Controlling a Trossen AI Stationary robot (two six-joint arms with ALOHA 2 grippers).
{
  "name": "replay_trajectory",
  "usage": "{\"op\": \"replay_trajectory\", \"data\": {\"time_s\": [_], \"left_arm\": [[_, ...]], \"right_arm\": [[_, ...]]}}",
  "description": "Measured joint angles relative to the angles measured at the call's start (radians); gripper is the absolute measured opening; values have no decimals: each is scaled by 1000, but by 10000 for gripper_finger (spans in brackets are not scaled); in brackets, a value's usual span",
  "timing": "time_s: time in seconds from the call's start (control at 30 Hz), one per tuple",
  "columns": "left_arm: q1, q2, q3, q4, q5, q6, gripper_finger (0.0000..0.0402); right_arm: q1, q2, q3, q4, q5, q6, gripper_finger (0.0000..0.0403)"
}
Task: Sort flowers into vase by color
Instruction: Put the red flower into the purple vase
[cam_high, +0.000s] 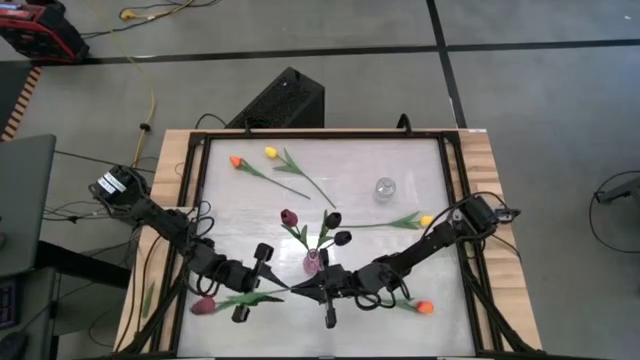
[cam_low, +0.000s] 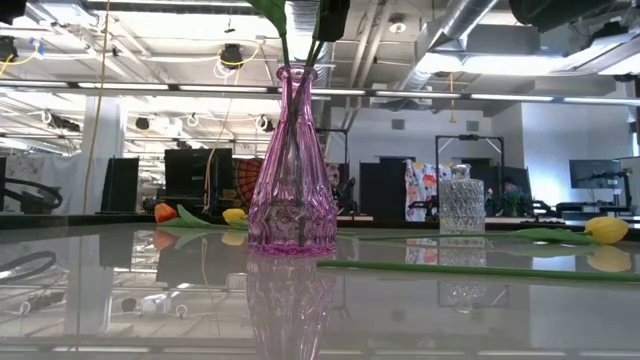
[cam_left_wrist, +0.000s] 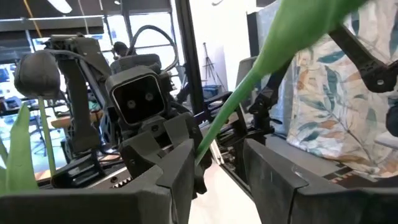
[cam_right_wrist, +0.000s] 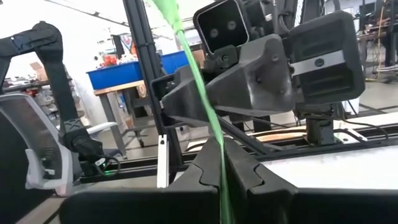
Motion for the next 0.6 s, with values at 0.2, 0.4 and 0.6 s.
{"op": "replay_trajectory", "data": {"time_s": [0.2, 0.4, 0.6], "left_arm": [[6, 0, 0, 42, 6, 22, 92], [6, 0, 0, 64, -20, 54, 12], [6, 0, 0, 55, -64, -14, 2]], "right_arm": [[-1, 0, 0, -7, 1, 0, 26], [-1, 0, 0, -15, -20, 0, 30], [2, 0, 0, -18, -46, -24, 73]]}}
